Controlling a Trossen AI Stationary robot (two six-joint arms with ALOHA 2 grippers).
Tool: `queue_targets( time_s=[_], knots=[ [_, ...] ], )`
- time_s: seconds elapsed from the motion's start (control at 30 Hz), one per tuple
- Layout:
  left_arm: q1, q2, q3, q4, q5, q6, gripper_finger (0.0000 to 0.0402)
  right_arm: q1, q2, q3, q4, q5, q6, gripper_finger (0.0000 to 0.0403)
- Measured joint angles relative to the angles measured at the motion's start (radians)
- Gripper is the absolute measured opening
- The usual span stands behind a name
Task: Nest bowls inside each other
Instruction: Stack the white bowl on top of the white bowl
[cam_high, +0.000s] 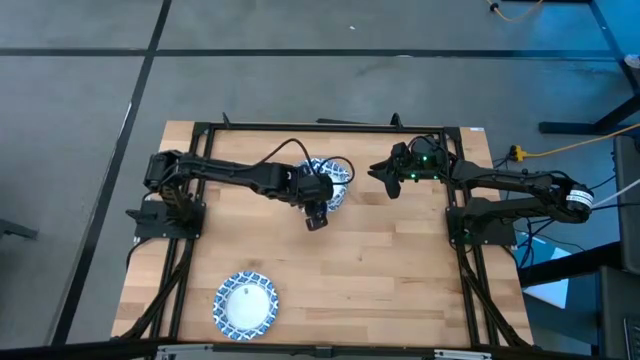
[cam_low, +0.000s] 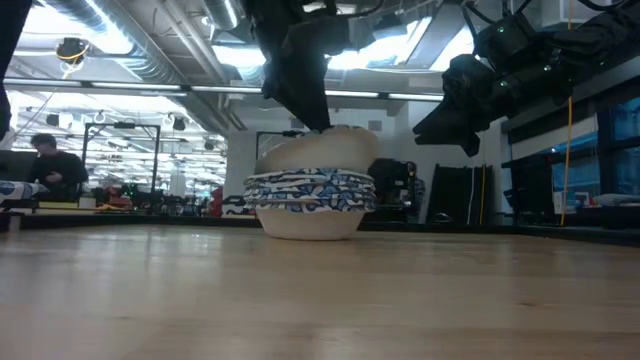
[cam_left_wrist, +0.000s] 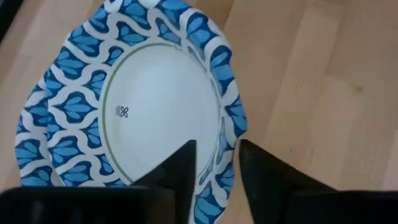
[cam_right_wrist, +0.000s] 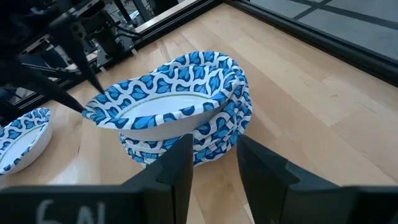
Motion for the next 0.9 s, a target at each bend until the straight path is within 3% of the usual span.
queue_targets(
  time_s=[0.1, 0.23, 0.43, 0.9],
  knots=[
    [0.013, 0.000, 0.000, -0.016, -0.001, -0.006, 0.0153, 0.000, 0.000, 0.000, 0.000, 0.000, -0.015, 0.0126],
    [0.051, 0.000, 0.000, -0.110, -0.092, -0.006, 0.0181, 0.000, 0.000, 0.000, 0.000, 0.000, -0.022, 0.0126],
    [0.102, -0.001, 0.000, -0.210, -0.106, -0.039, 0.0185, 0.000, 0.000, 0.000, -0.001, 0.000, -0.016, 0.0126],
    [0.003, -0.057, 0.000, -0.146, -0.112, -0.010, 0.0186, 0.000, 0.000, 0.000, -0.018, 0.000, -0.021, 0.0126]
  ],
)
